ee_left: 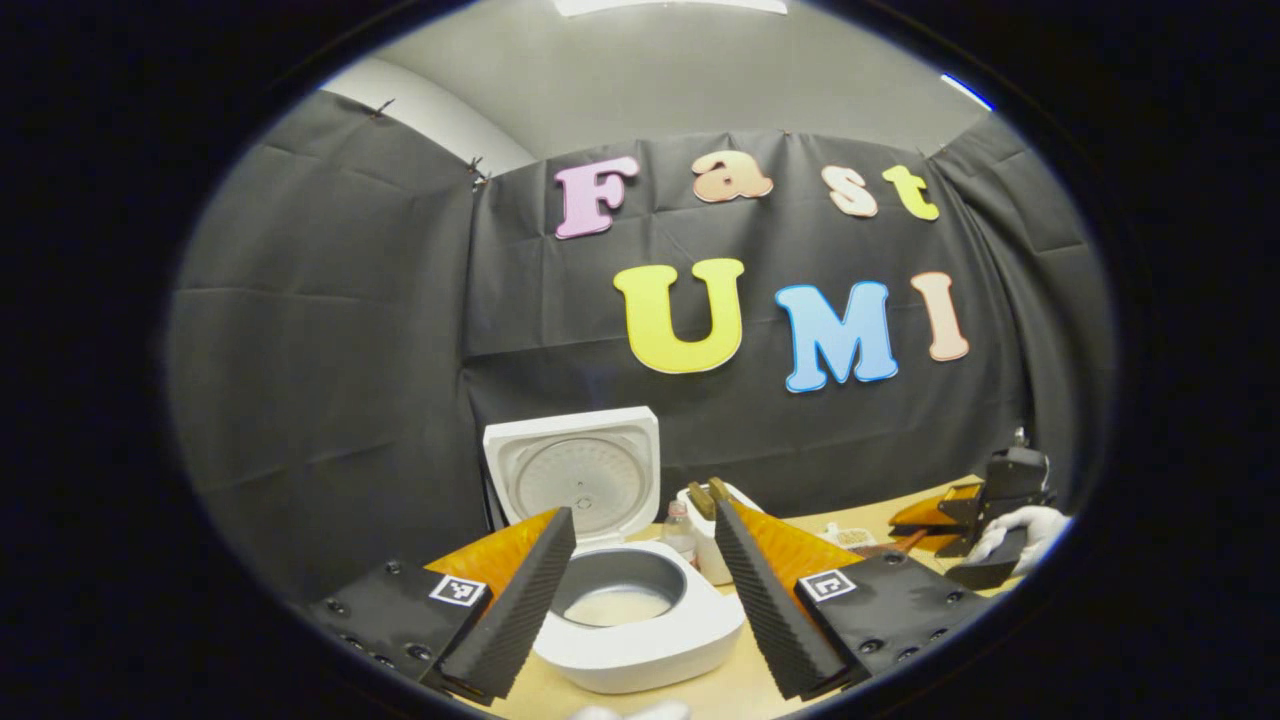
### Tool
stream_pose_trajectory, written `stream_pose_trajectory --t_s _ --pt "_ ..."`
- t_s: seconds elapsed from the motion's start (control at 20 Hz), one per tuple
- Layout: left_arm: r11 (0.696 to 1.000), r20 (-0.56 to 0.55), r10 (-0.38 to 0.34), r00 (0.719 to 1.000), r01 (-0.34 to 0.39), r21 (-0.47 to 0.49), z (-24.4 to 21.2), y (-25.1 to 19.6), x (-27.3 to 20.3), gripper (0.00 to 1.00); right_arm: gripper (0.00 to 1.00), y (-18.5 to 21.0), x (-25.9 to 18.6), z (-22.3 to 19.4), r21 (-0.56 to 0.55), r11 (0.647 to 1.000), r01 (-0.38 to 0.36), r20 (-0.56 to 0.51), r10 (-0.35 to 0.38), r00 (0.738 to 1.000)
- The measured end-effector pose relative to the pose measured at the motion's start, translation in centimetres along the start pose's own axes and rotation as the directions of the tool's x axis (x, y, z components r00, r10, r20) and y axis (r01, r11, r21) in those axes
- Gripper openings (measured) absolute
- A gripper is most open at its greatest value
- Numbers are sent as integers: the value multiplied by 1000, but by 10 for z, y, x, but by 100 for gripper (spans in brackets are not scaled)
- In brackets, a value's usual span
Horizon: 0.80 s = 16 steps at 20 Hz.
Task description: Close the left gripper, press the button to open the rice cooker; take a wooden spoon from the chopstick holder with the right hand, scoop a spoonful of rice and pour it into the rice cooker, then put the wooden spoon back into the chopstick holder.
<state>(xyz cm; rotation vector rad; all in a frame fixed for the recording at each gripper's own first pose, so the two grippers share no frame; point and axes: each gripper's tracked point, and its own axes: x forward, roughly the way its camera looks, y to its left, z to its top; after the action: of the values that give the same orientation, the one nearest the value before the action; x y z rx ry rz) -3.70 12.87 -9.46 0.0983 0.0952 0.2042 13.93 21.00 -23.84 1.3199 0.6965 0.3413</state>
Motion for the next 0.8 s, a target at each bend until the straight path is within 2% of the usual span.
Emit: stream_pose_trajectory --t_s 0.3,0.8 --pt "999 -16 46 999 -46 -28 -22 33 -10 96 17 59 34 -47 -28 998 -50 -63 48 997" --pt "987 -75 136 988 -141 -74 -63 83 -20 99 17 93 115 -172 -51 998 -46 -247 32 968"
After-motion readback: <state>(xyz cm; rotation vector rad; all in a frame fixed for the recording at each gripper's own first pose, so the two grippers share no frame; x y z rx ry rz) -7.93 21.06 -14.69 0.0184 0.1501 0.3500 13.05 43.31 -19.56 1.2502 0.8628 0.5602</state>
